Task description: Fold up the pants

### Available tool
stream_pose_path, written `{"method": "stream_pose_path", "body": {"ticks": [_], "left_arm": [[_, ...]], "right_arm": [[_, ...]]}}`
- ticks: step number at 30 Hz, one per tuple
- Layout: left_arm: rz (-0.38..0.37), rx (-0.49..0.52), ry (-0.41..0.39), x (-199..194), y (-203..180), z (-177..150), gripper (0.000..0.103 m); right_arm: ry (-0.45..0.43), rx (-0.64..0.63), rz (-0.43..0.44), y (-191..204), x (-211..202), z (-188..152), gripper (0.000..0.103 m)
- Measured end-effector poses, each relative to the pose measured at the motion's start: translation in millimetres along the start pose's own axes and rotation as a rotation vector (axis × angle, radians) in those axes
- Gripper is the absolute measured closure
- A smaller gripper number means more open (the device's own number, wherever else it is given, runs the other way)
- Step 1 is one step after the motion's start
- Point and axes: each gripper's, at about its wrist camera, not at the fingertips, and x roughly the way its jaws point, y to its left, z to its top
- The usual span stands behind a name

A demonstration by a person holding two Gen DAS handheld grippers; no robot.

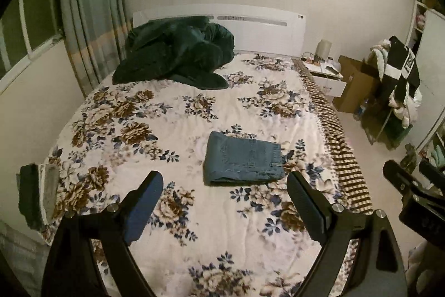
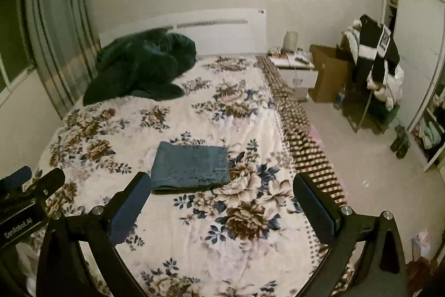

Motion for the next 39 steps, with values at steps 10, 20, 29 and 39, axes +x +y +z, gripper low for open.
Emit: {"method": "stream_pose_path", "body": {"ticks": [10, 20, 29, 39], "left_arm": [[0.003, 0.012, -0.055, -83.7, 5.9, -7.6, 0.004], [0.021, 0.015, -0.090, -103.4, 13.9, -15.8, 0.000], [0.039, 0.028, -0.091, -114.7, 10.2, -23.6, 0.000], [0.043, 0.027, -0.098, -120.5, 13.1, -22.9, 0.000]], "right_arm": [[-0.041, -0.005, -0.007, 2.0, -131.7, -0.8, 0.000], [-0.072, -0.019, -0.024, 8.5, -181.6, -13.9, 0.000], [-0.054, -0.027, 0.003, 3.1, -176.1, -12.8, 0.000], [-0.057, -0.035, 0.026, 4.7, -178.9, -16.8, 0.000]]}}
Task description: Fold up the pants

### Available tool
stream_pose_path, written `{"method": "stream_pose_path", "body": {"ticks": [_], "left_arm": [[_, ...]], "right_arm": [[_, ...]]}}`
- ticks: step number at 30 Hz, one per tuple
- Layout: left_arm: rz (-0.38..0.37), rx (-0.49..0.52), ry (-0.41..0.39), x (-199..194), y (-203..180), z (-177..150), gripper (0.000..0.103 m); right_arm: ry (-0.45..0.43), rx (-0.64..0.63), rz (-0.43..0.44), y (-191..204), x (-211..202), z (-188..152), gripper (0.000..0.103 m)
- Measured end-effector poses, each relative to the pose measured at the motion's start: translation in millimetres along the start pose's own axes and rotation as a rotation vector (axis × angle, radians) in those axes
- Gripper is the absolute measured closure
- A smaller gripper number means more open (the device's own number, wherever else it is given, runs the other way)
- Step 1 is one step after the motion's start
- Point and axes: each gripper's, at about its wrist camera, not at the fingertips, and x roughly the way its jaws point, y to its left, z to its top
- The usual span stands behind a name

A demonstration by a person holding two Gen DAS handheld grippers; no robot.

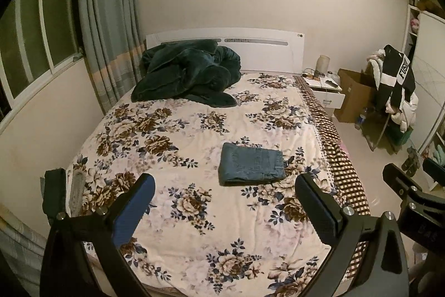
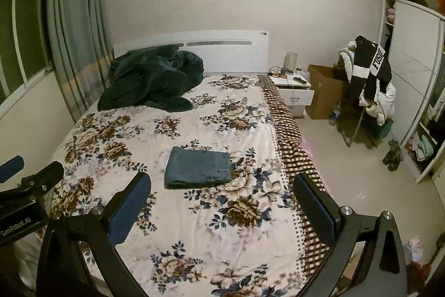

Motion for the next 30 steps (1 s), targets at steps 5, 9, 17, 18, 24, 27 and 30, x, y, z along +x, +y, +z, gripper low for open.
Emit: {"method": "stream_pose_path", "body": {"ticks": [5, 9, 17, 18, 24, 27, 30], "left_arm": [[0.007, -0.001, 0.000, -3.8, -1.4, 0.2, 0.000], [0.010, 0.000, 0.001, -4.1, -1.1, -0.3, 0.000], [0.006, 0.000, -0.001, -3.9, -0.1, -0.4, 0.000], [0.007, 0.000, 0.000, -4.2, -0.1, -0.3, 0.000], [0.006, 0.002, 0.000, -4.1, 1.2, -0.7, 0.000], [0.006, -0.001, 0.001, -3.6, 1.4, -1.0, 0.000], [0.010, -0.009, 0.006, -9.9, -1.8, -3.4, 0.000]], "right_arm": [[0.002, -0.001, 0.007, -0.2, -0.2, 1.5, 0.000], [0.006, -0.002, 0.016, -1.6, -2.2, 0.8, 0.000], [0.008, -0.003, 0.028, -3.6, -4.3, 1.0, 0.000], [0.009, -0.004, 0.028, -3.8, -4.2, 0.8, 0.000], [0.016, -0.003, 0.039, -7.9, -4.4, -1.7, 0.000], [0.019, -0.007, 0.044, -10.2, -3.9, -3.2, 0.000], [0.022, -0.007, 0.046, -9.9, -4.0, -5.1, 0.000]]}}
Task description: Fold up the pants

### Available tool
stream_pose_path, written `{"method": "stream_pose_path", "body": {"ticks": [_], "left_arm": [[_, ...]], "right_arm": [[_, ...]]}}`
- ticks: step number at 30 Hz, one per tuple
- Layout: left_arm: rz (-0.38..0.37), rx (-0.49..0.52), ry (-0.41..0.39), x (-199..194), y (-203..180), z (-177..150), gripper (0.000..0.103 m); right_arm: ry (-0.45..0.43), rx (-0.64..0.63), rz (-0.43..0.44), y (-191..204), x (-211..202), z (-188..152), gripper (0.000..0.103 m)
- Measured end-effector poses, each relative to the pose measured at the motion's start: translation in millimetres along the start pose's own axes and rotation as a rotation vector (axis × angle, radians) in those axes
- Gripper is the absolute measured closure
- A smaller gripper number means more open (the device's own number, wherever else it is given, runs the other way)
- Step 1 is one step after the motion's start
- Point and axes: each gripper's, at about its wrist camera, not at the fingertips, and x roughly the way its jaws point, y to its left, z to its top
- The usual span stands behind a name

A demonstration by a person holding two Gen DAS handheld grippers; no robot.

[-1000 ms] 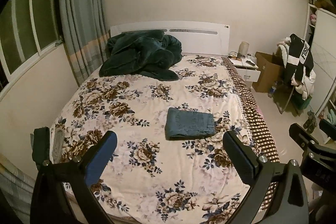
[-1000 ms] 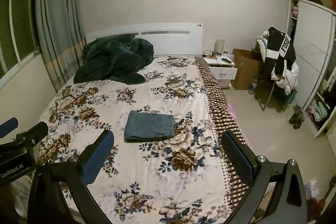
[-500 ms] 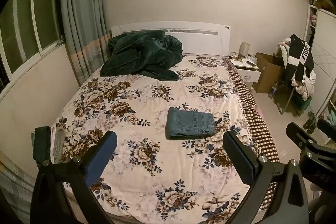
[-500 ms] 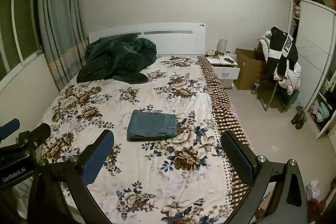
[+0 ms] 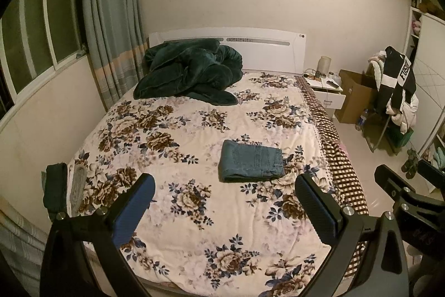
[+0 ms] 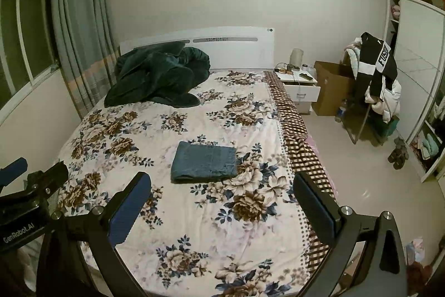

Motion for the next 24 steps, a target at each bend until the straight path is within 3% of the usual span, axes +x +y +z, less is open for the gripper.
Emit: {"method": "stream_pose_path", "body": {"ticks": [24], "left_arm": [[0.016, -0.010, 0.000, -11.9, -8.2, -6.2, 0.000]], "right_arm": [[0.001, 0.002, 0.011, -2.4, 1.1, -8.8, 0.000]]}}
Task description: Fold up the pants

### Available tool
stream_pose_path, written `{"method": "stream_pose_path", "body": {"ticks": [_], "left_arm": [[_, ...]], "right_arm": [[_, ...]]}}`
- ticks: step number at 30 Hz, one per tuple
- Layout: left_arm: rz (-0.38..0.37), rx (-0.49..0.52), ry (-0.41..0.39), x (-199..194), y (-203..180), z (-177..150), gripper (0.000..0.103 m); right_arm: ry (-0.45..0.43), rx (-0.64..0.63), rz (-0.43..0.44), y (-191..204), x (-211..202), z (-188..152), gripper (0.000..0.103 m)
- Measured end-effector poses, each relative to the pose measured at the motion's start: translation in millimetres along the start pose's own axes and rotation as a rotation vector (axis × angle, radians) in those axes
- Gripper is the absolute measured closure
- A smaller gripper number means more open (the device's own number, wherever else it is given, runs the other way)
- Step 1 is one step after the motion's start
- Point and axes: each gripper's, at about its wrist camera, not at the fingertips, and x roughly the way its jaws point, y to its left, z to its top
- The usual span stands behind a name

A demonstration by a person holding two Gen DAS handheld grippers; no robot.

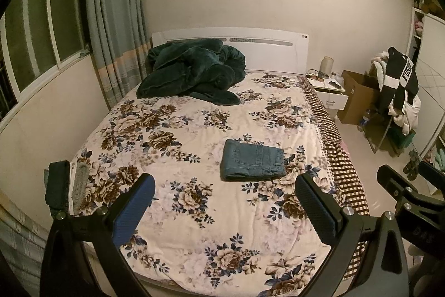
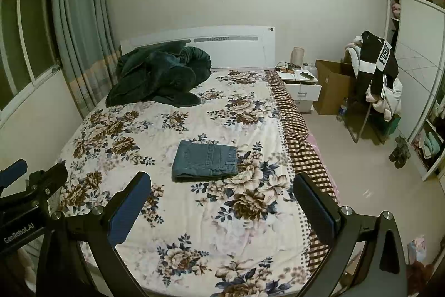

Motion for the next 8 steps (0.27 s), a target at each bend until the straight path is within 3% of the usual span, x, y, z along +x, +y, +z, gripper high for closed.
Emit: {"method": "stream_pose_path", "body": {"ticks": [8], "left_arm": [[0.011, -0.004, -0.021, -4.8, 1.8, 3.0, 0.000]], "right_arm": [[0.002, -0.001, 0.001, 0.2, -0.3, -1.3, 0.000]]}}
